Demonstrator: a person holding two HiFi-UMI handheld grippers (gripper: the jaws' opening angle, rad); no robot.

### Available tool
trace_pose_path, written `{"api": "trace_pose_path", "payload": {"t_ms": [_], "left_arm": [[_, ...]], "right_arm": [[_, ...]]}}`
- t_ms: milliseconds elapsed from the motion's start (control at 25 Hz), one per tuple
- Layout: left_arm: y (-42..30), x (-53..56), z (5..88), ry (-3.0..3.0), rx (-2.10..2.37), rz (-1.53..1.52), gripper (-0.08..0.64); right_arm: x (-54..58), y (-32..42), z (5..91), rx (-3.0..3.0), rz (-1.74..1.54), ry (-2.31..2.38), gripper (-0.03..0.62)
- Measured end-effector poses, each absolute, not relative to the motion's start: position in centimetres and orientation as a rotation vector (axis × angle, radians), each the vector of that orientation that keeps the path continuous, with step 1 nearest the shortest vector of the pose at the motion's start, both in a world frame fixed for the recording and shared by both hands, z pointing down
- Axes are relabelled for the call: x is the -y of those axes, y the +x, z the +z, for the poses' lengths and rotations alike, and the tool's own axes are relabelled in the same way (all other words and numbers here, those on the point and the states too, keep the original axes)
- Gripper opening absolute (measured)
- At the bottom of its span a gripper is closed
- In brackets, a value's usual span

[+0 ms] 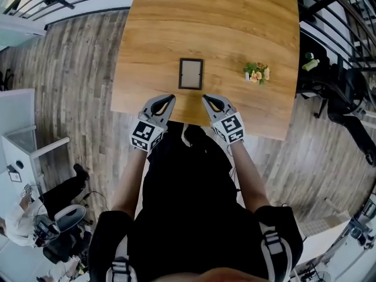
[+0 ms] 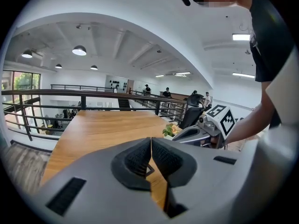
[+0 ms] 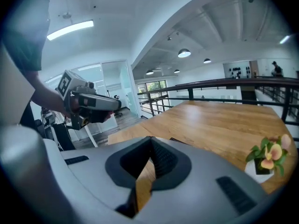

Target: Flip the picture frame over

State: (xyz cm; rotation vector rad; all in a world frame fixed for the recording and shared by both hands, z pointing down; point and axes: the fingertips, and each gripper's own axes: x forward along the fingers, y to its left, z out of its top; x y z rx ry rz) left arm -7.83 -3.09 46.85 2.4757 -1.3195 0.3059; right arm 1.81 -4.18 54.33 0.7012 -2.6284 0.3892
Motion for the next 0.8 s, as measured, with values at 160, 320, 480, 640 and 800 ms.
{"api": "trace_pose_path", "payload": {"t_ms": [160,320,480,640,800], "left_arm": [[-8.3,3.5,48.1,2.448,1.304,0.283,0.021],[-8.7,3.8,49.4,2.43,1.315,0.282,0.021],[-8.3,4.2,51.9,2.418,1.297,0.305,0.021],[-8.4,4.3,55.7,2.393,1.245,0.404,0.021],[-8.1,4.8,59.8,2.373,1.151,0.487,0.021]], "right_arm": [[5.1,1.1,56.5,2.581,0.414,0.736,0.008],[5.7,0.5,58.4,2.524,0.378,0.769,0.008],[6.2,0.3,60.1,2.472,0.397,0.775,0.008],[6.8,-0.1,62.3,2.429,0.442,0.781,0.008],[7.7,0.0,64.2,2.394,0.512,0.819,0.008]]}}
